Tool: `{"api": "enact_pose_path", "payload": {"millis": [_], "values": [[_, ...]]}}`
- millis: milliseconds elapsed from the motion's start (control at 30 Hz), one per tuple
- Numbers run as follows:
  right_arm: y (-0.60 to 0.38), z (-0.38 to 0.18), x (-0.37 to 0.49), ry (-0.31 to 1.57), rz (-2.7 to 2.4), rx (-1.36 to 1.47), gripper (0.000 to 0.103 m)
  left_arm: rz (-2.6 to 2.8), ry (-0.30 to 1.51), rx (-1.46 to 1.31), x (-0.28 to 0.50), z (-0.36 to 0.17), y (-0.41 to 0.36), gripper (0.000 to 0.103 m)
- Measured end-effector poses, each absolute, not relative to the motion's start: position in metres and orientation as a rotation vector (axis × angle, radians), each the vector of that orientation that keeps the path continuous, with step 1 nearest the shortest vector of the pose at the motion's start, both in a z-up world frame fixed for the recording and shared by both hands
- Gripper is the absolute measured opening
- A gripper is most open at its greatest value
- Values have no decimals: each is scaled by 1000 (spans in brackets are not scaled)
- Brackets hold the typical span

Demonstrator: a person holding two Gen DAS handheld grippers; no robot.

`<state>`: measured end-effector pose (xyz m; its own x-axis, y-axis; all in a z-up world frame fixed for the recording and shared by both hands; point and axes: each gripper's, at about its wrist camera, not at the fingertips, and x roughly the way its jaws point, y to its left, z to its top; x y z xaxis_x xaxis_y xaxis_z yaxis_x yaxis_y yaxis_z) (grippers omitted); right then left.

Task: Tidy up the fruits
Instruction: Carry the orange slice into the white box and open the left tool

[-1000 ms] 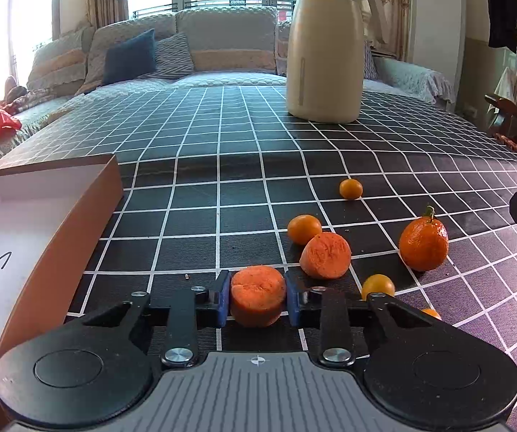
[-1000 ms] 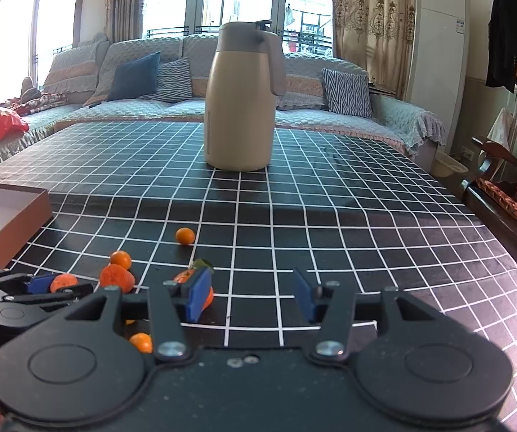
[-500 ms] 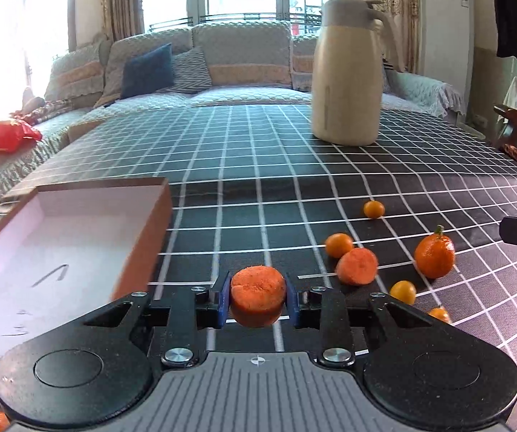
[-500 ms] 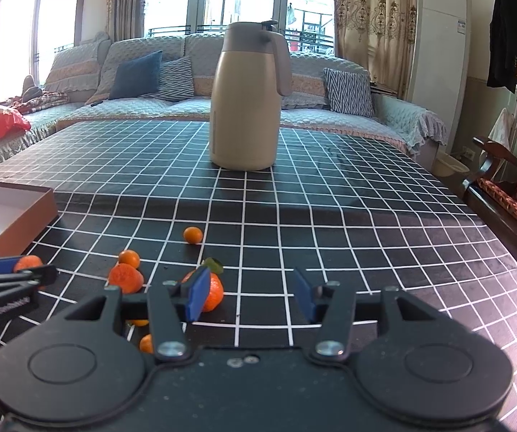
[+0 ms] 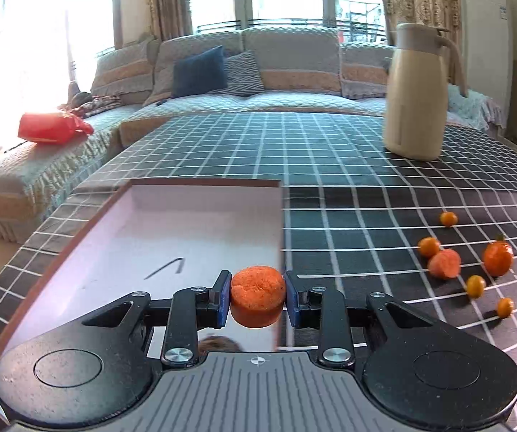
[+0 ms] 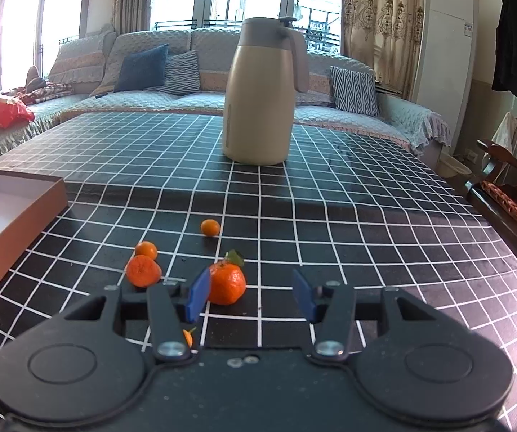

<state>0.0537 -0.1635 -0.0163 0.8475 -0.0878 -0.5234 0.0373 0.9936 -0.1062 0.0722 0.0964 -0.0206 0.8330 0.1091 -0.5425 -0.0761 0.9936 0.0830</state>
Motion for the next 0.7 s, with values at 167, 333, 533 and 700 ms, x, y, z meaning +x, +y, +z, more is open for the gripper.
{"api": "enact_pose_path", "payload": {"millis": [167,333,533,700], "values": [[-156,-19,56,562,-64,-107,50,150,595,14,83,-26,127,31],[-149,-23,57,571,-65,-124,50,191,623,-8,88,-38,151,31],[-147,-26,57,581,-72,-130,50,215,628,-17,86,-42,166,31],[-143,-26,57,585,-68,-138,50,221,631,-23,85,-42,168,32]]}}
